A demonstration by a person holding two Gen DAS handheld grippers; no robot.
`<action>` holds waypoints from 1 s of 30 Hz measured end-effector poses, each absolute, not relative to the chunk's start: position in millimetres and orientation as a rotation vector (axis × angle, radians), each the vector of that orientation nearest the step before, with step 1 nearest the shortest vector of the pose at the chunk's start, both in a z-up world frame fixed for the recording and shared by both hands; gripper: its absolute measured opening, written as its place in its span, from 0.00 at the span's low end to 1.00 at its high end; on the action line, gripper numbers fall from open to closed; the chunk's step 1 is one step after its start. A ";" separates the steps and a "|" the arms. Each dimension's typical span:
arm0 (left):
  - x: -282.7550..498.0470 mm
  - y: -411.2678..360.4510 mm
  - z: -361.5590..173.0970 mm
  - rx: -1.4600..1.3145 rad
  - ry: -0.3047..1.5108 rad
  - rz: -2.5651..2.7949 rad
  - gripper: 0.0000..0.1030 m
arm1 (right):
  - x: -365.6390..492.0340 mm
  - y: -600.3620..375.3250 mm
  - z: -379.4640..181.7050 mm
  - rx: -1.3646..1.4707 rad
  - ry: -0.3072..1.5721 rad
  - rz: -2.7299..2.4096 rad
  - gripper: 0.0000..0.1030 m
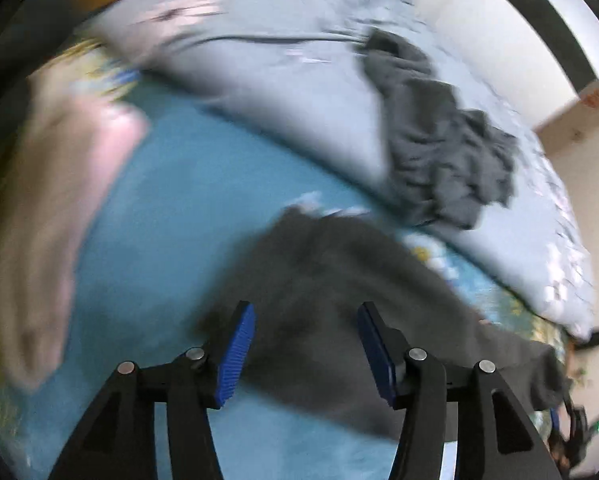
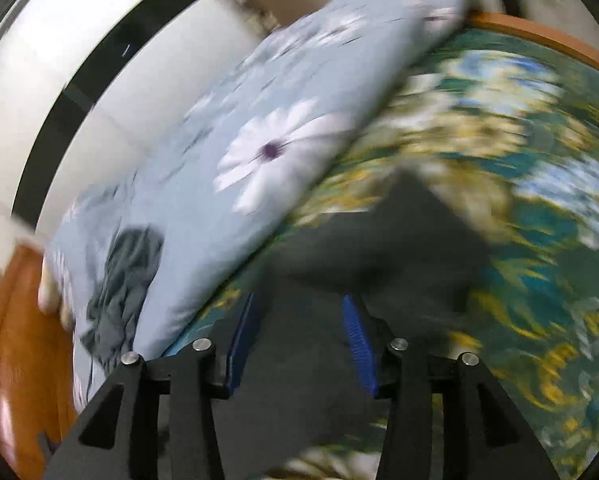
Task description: Fold clothes
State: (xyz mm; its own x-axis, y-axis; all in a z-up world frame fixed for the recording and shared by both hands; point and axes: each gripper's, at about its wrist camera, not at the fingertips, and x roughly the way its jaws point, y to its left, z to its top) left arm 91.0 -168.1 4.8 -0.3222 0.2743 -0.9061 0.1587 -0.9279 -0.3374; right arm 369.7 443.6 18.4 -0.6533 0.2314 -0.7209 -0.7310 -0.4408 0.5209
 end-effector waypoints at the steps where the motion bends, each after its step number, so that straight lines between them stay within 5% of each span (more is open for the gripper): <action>1: 98.0 -178.8 -3.0 -1.809 -0.631 2.406 0.57 | 385.9 447.6 9.3 -0.745 1.182 2.080 0.56; 3: 106.4 -194.4 -22.1 -1.855 -0.770 2.328 0.59 | 399.8 456.6 -9.8 -0.733 1.288 2.035 0.57; 6: 109.5 -207.2 -48.3 -1.887 -0.968 2.220 0.60 | 401.5 468.3 -34.0 -0.666 1.463 2.009 0.70; 14: 99.4 -208.5 -75.6 -1.782 -1.231 2.186 0.67 | 378.6 485.1 -69.9 -0.581 1.591 1.844 0.70; 16: 95.4 -209.5 -80.4 -1.769 -1.295 2.171 0.67 | 375.7 487.9 -71.3 -0.573 1.620 1.819 0.52; 19: 87.9 -197.8 -83.2 -1.791 -1.290 2.202 0.45 | 368.4 490.0 -64.0 -0.581 1.640 1.803 0.27; 22: 80.4 -188.5 -44.0 -1.727 -1.168 2.271 0.33 | 361.5 488.7 -40.0 -0.606 1.591 1.845 0.19; 26: 82.2 -193.8 15.2 -1.584 -1.169 2.202 0.32 | 373.7 481.4 14.5 -0.537 1.565 1.989 0.18; 30: 92.5 -201.0 7.3 -1.621 -1.002 2.200 0.33 | 409.6 473.6 43.3 -0.512 1.529 2.056 0.18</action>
State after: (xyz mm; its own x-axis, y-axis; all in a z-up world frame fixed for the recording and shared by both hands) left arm 92.5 -201.0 7.3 -0.3615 0.5515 -0.7518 0.2049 -0.7396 -0.6411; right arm 409.6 473.6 43.3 -0.7919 0.1831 -0.5825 -0.6106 -0.2258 0.7591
